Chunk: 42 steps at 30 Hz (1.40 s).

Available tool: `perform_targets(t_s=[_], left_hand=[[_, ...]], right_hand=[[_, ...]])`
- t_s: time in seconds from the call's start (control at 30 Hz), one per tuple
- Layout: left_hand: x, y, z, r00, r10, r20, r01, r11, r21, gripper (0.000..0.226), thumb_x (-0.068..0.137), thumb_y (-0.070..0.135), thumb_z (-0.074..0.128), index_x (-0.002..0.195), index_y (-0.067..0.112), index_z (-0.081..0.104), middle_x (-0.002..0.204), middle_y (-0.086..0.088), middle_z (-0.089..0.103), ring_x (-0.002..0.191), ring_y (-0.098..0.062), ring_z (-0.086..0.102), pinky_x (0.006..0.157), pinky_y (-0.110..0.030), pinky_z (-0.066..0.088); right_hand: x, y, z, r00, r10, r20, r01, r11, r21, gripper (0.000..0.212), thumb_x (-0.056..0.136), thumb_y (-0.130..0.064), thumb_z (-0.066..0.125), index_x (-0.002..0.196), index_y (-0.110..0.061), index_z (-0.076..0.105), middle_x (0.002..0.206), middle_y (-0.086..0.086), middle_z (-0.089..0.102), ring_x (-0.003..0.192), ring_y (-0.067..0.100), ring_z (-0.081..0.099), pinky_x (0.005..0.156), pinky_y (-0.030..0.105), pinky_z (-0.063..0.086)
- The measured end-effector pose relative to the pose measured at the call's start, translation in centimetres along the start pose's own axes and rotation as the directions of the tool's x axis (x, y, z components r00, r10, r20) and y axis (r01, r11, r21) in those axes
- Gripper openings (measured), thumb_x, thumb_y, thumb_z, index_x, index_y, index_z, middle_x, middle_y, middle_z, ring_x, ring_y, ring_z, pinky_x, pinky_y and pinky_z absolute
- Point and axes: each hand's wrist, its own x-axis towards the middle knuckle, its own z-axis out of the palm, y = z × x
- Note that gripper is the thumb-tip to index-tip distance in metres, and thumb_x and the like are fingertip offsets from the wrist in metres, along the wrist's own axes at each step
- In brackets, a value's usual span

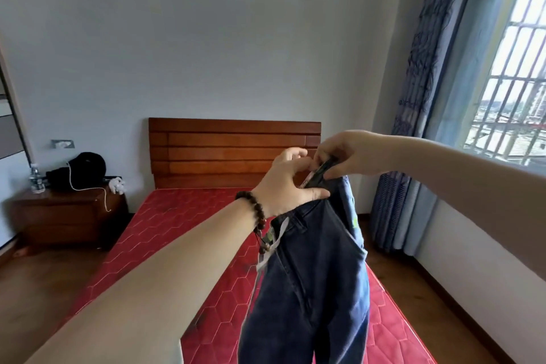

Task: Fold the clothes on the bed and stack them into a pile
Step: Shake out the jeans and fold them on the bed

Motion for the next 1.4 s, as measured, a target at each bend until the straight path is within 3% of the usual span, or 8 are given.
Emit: perform_targets(t_s=[0.13,0.23,0.4,0.5,0.7,1.03,1.2,1.4], left_hand=[[0.4,-1.0,-1.1,0.966,0.023,0.258,-0.026,1.000,0.008,0.026,0.076,0.043,0.078,0.099,0.038,0.070,0.154,0.005,0.031,0.140,-0.012,0.025,0.114,-0.034,0.021],[0.3,-1.9,0.0,0.897,-0.019,0.441,0.015,1.000,0.013,0.031,0.074,0.043,0.080,0.099,0.047,0.061,0.128,0.010,0.060,0.117,-0.002,0.052,0.101,-0.023,0.042],[0.6,-3.6,0.0,0.873,-0.141,0.466,0.116,0.990,0.082,0.027,0.072,0.054,0.078,0.069,0.030,0.065,0.068,0.017,0.063,0.065,-0.001,0.060,0.066,-0.017,0.044],[0.4,-4.1,-0.5,0.867,-0.133,0.480,0.095,0.990,0.103,0.049,0.063,0.065,0.075,0.071,0.018,0.066,0.068,0.003,0.051,0.061,-0.011,0.047,0.059,-0.024,0.036],[-2.2,-6.2,0.5,0.813,-0.217,0.541,0.118,0.970,0.212,0.031,0.080,0.043,0.074,0.063,0.018,0.065,0.050,0.013,0.055,0.045,-0.005,0.052,0.047,-0.016,0.040],[-7.5,-8.4,5.6,0.856,-0.234,0.461,0.033,0.915,0.402,0.057,0.066,0.058,0.077,0.106,0.021,0.060,0.109,0.006,0.049,0.096,-0.013,0.053,0.085,-0.029,0.050],[-9.2,-10.5,7.4,0.909,-0.273,0.315,0.144,0.914,0.379,0.013,0.086,0.028,0.064,0.093,0.017,0.065,0.101,-0.001,0.051,0.093,-0.022,0.056,0.080,-0.031,0.046],[-6.3,-10.6,-0.7,0.943,-0.331,-0.022,0.324,0.903,0.281,0.020,0.074,0.030,0.083,0.077,0.017,0.068,0.084,0.002,0.061,0.080,-0.017,0.059,0.067,-0.026,0.043]], right_hand=[[-1.4,-0.5,-1.9,0.998,-0.048,-0.039,0.048,0.999,0.020,0.019,0.083,-0.004,0.072,0.095,0.006,0.061,0.097,-0.007,0.072,0.085,0.016,0.065,0.088,0.038,0.051],[-2.3,-0.9,-3.7,0.995,-0.039,-0.095,0.041,0.999,0.018,0.019,0.082,-0.004,0.073,0.100,-0.001,0.067,0.098,0.000,0.073,0.093,0.020,0.068,0.093,0.036,0.051],[-4.3,0.9,-6.5,0.963,-0.048,-0.267,-0.028,0.961,-0.274,0.009,0.082,-0.022,0.074,0.088,-0.020,0.067,0.074,-0.005,0.068,0.070,0.008,0.059,0.076,0.032,0.049],[-5.4,3.6,-6.5,0.936,-0.024,-0.352,-0.103,0.936,-0.335,0.009,0.084,-0.018,0.073,0.085,-0.017,0.065,0.069,0.000,0.066,0.069,0.017,0.061,0.075,0.034,0.051],[-6.5,8.5,-5.1,0.801,0.097,-0.590,-0.187,0.978,-0.093,0.014,0.084,-0.010,0.072,0.080,-0.020,0.062,0.070,0.005,0.065,0.069,0.033,0.065,0.072,0.045,0.057],[-6.3,11.4,-2.5,0.658,0.240,-0.713,-0.222,0.968,0.121,0.013,0.085,-0.016,0.070,0.079,-0.022,0.059,0.077,0.012,0.067,0.064,0.026,0.069,0.064,0.047,0.059],[-7.2,12.3,-2.6,0.618,0.312,-0.722,-0.228,0.950,0.214,0.017,0.087,-0.011,0.067,0.077,-0.020,0.057,0.082,0.014,0.068,0.059,0.024,0.070,0.057,0.044,0.060],[-11.4,14.5,-2.6,0.699,0.360,-0.618,-0.320,0.930,0.180,0.011,0.086,0.006,0.063,0.082,-0.003,0.058,0.081,0.026,0.063,0.072,0.038,0.064,0.068,0.051,0.058]])
